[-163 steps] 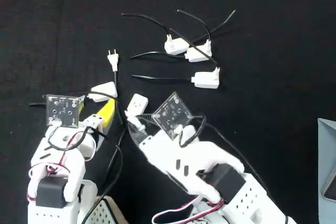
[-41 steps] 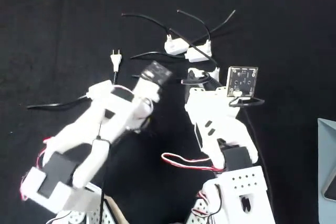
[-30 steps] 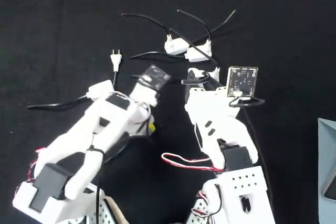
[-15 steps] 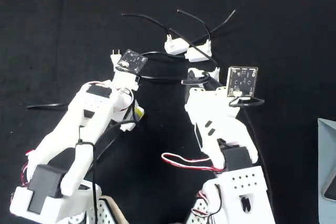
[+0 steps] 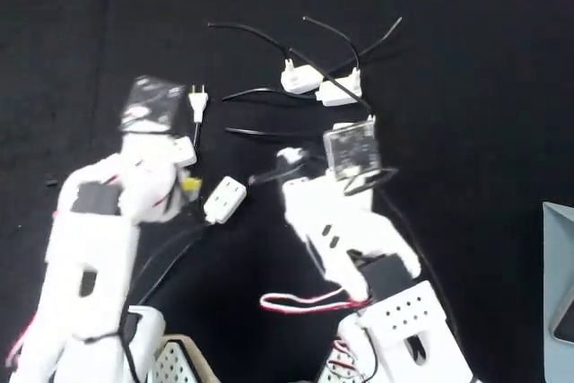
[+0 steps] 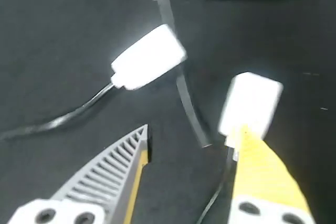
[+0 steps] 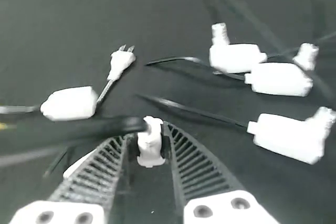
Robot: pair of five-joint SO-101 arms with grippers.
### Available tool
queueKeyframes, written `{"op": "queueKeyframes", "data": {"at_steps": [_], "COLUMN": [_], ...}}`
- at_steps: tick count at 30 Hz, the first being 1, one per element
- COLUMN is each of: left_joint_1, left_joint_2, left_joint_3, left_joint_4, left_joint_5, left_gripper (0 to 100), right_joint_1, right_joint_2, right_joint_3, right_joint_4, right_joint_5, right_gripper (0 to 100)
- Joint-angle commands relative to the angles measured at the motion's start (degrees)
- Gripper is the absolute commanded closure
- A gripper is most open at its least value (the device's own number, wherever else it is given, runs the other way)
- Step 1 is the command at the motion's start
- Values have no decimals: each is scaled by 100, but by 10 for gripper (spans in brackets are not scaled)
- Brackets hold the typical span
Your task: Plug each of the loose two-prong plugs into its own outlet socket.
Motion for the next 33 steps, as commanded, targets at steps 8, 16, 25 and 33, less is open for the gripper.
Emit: {"op": "queueKeyframes", "data": {"at_steps": [8, 16, 25, 33], "left_joint_1": [-1411, -1446, -1745, -1745], "left_joint_2": [-2637, -3780, -4018, -4062], "left_joint_3": [2167, 3459, 3591, 3582], "left_joint_4": [-290, -571, -571, -343], "left_joint_5": [105, 114, 114, 105], "left_gripper": [740, 740, 741, 741], "right_joint_1": [-1178, -1442, -1415, -1398], "right_joint_2": [760, 3310, 4901, 5464], "right_joint_3": [-822, -2097, -2149, -2141], "right_joint_4": [18, -237, -1495, -1987], "right_joint_5": [677, 1011, 1319, 1319], "right_gripper": [985, 986, 987, 987]}}
